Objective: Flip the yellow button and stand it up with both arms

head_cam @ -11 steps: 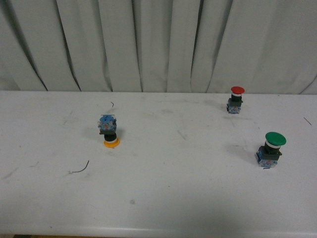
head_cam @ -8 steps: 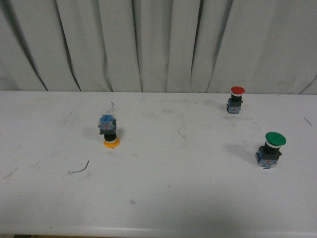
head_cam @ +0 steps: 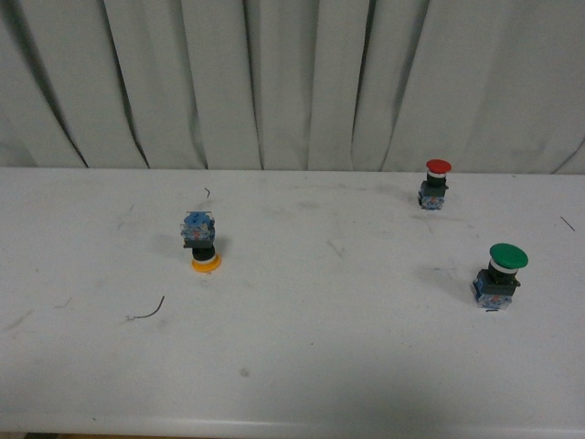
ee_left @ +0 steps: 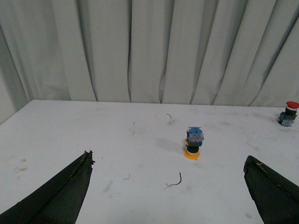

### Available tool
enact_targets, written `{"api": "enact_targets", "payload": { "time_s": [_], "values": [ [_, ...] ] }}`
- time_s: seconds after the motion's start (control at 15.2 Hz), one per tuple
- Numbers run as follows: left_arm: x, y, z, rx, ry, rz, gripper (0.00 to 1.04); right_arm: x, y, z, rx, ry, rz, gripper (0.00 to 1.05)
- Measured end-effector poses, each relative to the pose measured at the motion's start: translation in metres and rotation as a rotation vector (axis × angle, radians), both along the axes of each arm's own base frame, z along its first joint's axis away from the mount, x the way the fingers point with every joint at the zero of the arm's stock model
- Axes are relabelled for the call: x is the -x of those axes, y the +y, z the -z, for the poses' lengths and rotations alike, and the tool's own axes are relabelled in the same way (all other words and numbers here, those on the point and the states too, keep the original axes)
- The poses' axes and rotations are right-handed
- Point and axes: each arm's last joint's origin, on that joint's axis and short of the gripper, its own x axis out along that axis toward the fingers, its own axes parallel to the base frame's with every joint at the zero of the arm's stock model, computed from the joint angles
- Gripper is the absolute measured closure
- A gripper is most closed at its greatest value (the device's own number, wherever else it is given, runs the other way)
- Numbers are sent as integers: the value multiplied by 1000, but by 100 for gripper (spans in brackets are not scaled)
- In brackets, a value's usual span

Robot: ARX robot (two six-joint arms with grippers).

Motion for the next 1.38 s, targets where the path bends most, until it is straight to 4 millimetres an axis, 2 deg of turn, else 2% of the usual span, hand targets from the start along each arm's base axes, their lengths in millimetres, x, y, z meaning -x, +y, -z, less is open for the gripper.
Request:
{"api": "enact_targets", "payload": {
  "time_s": [0.46, 0.53, 0.66, 0.72, 0.86, 0.92, 1.05, 1.12, 1.19, 1.32, 1.38],
  "values": [
    [0, 0, 2, 7, 34, 9, 7, 0, 0, 0, 0, 0, 0, 7],
    [-2, 5, -7, 114, 309, 84, 7, 0, 0, 0, 0, -1, -1, 7],
    [-2, 6, -27, 138, 243, 125, 7, 0, 0, 0, 0, 0, 0, 7],
    [-11, 5, -37, 140, 199, 117, 7, 0, 0, 0, 0, 0, -1, 7],
    [-43, -6, -39, 130, 206, 125, 7, 0, 0, 0, 0, 0, 0, 7],
    [-67, -13, -44, 115, 189, 105, 7, 0, 0, 0, 0, 0, 0, 7],
    [-127, -27, -62, 98, 132, 20, 7, 0, 0, 0, 0, 0, 0, 7],
    [-160, -37, -61, 84, 169, -14, 7, 0, 0, 0, 0, 0, 0, 7],
    [-189, -49, -48, 56, 254, -38, 7, 0, 0, 0, 0, 0, 0, 7],
    [-234, -70, -21, 5, 398, -62, 7, 0, 0, 0, 0, 0, 0, 7],
    [-255, -79, -14, -9, 444, -69, 7, 0, 0, 0, 0, 0, 0, 7]
  ]
}}
